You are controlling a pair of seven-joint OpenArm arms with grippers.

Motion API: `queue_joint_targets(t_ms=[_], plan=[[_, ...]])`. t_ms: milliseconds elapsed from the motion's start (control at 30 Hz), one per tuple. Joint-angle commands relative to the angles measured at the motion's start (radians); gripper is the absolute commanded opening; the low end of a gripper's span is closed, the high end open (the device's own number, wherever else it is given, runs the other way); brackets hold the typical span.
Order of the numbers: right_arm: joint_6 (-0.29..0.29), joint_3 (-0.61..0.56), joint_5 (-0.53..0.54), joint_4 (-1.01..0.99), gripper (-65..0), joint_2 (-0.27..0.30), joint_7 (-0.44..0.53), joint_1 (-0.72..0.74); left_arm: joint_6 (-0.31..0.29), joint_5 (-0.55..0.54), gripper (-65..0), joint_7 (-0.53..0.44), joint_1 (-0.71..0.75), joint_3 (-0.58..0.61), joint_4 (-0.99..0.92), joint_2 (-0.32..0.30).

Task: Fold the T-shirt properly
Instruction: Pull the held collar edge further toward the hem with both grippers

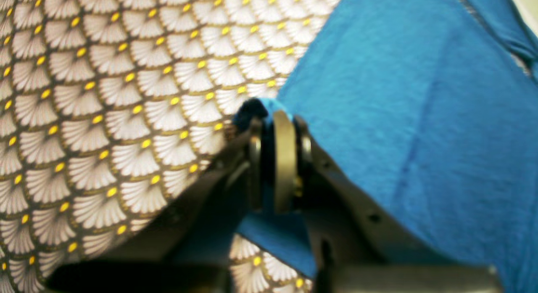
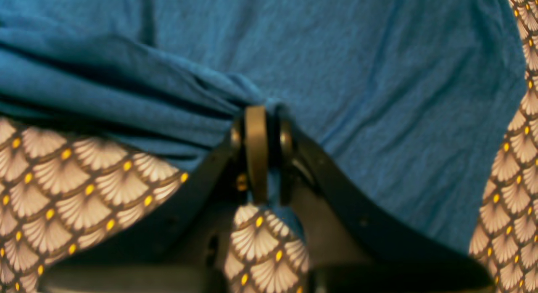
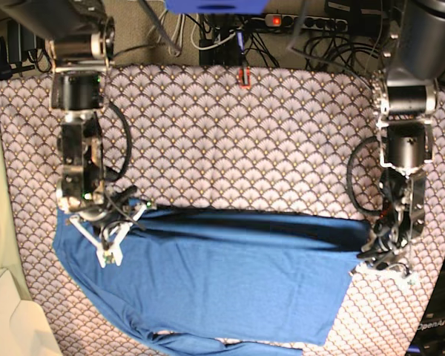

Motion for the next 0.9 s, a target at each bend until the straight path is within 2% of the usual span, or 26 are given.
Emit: queue_joint_targets(t_ms=[0,333,567,800,867], plan=[[0.001,0.003,-0.002,-0.004,-65.0,0.007,0.036,0.038,-0.003,0.002,-64.5,-0.029,-0.048,-0.005,0.01,-0.012],[0.001,0.003,-0.002,-0.055,-65.0,0.015,0.068,0.093,-0.003,0.002,-64.5,-0.113,-0.053,-0.005,0.006,-0.006],[0.001,-0.051,-0.002,-0.128,-65.0,0.016,0.129,0.119,-0.003,0.002,-64.5,-0.113,-0.053,-0.005,0.006,-0.003],[0.001,-0.058,-0.002,-0.133,-65.0,0.016,0.136,0.121,0.003,-0.006,-64.5,-0.098,-0.044,-0.005,0.013,-0.003],[0.001,-0.058,-0.002,-0.133,-65.0,0.016,0.136,0.121,0.003,-0.007,-64.5,-0.063,-0.032,-0.013,0.013,-0.003]])
